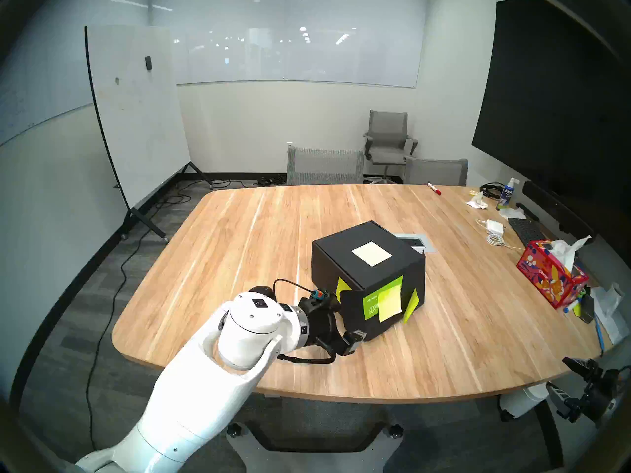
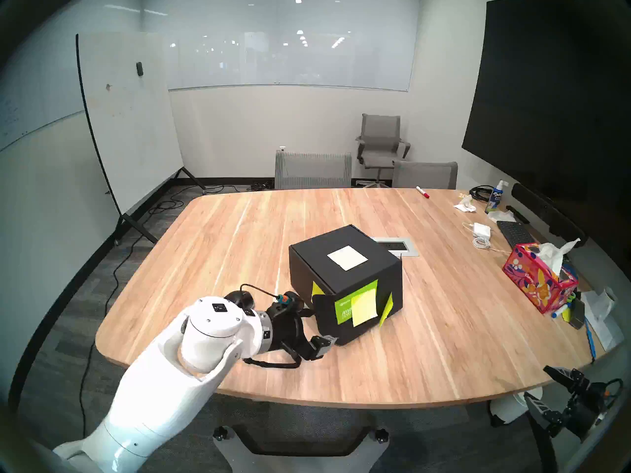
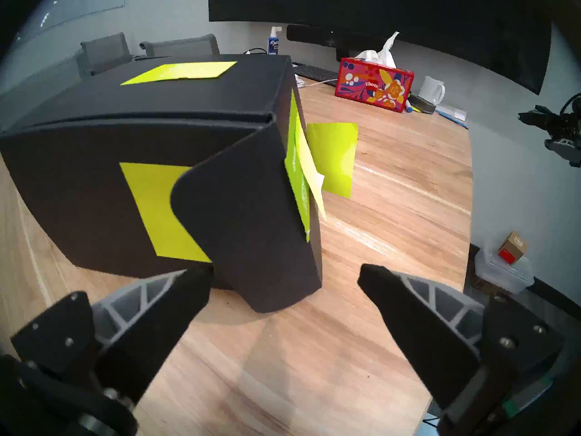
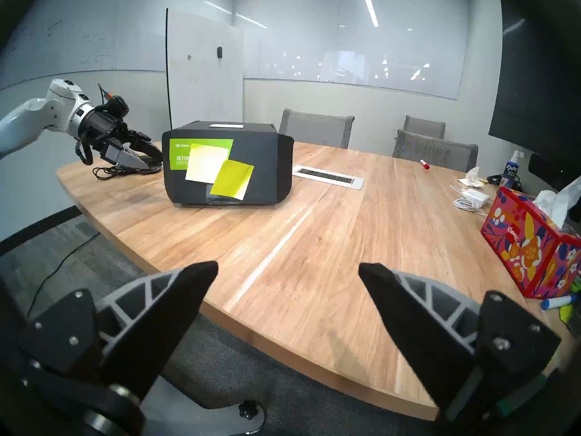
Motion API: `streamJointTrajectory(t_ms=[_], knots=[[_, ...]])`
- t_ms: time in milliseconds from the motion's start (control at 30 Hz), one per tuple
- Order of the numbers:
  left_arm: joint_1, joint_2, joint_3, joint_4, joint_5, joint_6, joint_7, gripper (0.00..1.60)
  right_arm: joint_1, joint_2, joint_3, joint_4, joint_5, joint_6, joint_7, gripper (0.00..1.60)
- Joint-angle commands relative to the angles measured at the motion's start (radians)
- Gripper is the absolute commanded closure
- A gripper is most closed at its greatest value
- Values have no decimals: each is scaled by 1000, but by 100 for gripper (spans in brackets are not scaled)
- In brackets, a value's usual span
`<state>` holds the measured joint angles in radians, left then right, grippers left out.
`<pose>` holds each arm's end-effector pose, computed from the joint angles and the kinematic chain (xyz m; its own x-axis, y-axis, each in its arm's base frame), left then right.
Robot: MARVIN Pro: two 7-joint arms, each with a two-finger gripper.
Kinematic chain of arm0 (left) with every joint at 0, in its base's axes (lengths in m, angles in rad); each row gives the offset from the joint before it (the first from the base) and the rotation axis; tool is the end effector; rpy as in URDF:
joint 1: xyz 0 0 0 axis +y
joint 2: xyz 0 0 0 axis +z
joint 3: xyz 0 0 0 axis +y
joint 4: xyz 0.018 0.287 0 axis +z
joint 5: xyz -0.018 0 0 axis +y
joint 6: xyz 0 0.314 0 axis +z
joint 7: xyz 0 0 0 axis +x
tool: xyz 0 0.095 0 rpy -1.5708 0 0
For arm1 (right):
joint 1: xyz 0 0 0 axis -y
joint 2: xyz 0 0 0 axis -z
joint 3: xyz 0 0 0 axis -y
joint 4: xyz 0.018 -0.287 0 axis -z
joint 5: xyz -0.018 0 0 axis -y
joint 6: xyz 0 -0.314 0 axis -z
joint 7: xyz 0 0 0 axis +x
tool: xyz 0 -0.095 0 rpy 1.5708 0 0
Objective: Open the box and place the mouse inside
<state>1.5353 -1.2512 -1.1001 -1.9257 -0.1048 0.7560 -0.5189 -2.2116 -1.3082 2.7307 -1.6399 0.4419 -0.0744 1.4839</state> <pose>0.3359 -0.1440 -0.2698 0.3538 -0.3924 0.8490 -0.8130 -0.5778 0.0718 0.0741 -0.3290 -0.2572 0.1662 0.1884 0.9679 0.4401 -0.8926 0.0981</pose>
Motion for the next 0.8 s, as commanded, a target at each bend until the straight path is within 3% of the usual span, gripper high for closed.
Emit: streamJointTrajectory(t_ms=[0, 767], knots=[[-9, -30, 12, -17, 1, 7, 15, 0, -2, 1, 7, -6, 7, 0, 0, 0], [-21, -34, 30, -4, -26, 22, 40, 4, -1, 0, 8, -6, 5, 1, 0, 0]])
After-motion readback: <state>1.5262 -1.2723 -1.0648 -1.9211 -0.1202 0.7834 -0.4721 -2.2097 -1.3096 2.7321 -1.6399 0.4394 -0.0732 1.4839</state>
